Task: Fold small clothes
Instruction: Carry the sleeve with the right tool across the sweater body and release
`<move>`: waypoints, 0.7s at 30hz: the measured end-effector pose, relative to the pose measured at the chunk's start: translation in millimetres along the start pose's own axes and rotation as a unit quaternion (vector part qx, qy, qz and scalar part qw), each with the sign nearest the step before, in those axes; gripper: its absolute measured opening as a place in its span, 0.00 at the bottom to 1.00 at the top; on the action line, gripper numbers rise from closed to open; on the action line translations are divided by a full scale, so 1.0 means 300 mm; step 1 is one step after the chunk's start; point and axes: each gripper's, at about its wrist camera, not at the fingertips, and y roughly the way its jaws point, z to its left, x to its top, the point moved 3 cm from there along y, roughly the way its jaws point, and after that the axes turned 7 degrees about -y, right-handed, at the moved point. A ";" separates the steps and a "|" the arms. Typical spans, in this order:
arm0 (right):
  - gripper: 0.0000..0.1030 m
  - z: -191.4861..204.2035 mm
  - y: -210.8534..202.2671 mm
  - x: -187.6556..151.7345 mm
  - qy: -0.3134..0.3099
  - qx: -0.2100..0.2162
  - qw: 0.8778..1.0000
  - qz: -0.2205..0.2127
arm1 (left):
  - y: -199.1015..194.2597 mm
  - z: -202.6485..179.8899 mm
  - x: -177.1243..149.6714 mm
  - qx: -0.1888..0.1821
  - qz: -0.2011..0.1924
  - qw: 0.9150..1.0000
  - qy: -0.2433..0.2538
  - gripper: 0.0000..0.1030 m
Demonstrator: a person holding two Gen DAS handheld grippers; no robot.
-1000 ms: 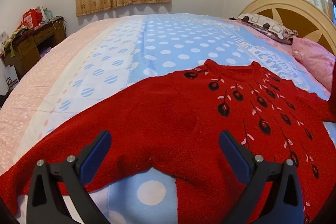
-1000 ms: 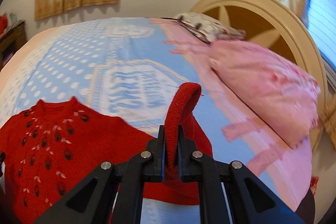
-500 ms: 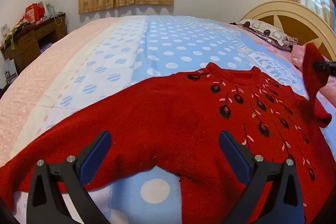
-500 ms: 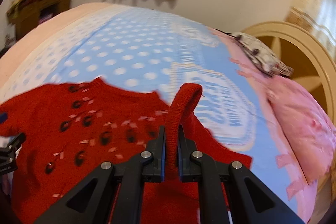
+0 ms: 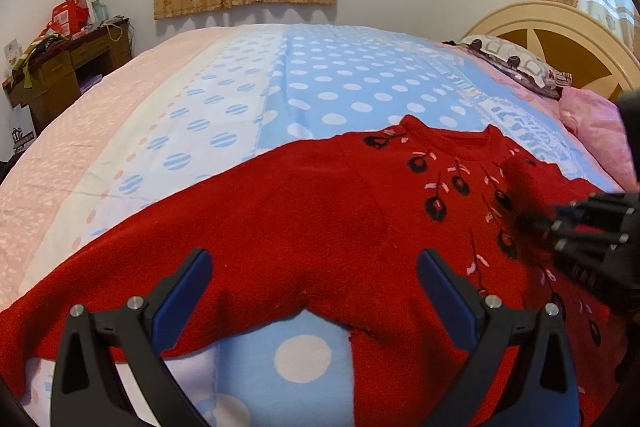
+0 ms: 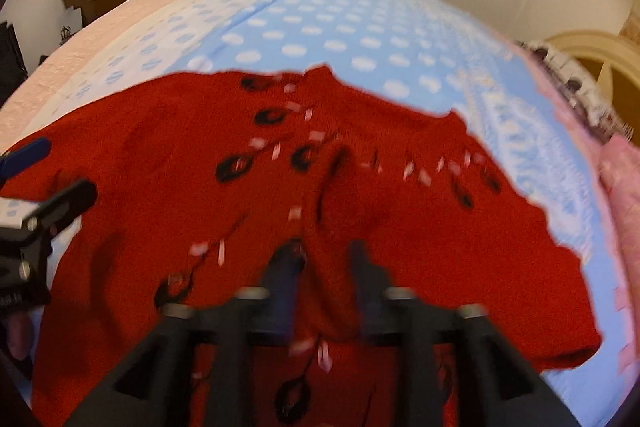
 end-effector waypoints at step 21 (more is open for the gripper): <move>0.68 -0.223 -0.270 -0.439 0.030 -0.081 0.995 -0.045 | 0.032 -0.433 0.040 -0.106 0.096 0.979 0.142 0.73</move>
